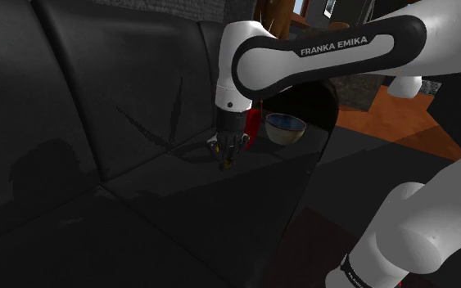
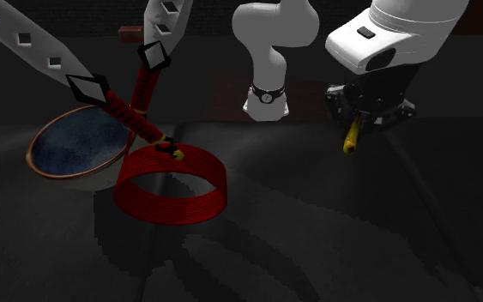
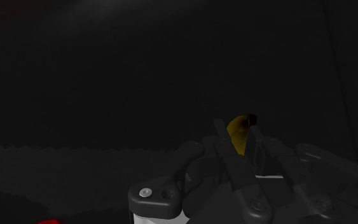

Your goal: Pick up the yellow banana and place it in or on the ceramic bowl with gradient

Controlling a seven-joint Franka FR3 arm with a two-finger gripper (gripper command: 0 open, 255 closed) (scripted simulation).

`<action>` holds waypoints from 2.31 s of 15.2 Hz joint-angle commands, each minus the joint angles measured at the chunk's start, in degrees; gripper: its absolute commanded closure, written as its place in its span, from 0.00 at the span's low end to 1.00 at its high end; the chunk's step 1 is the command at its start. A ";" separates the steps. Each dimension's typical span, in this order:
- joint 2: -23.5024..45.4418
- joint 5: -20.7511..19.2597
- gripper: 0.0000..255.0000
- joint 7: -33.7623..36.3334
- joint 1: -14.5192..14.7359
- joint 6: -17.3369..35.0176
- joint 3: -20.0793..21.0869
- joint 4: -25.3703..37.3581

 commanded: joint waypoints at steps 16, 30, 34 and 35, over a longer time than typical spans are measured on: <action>-1.73 -1.51 1.00 -3.69 -1.88 -10.41 -3.97 8.15; 0.69 -7.49 1.00 -22.67 -9.55 -10.69 -17.23 9.20; 3.50 -8.94 1.00 -27.86 -11.73 -10.69 -20.69 11.78; 4.33 -9.24 1.00 -29.15 -12.27 -10.70 -21.52 12.58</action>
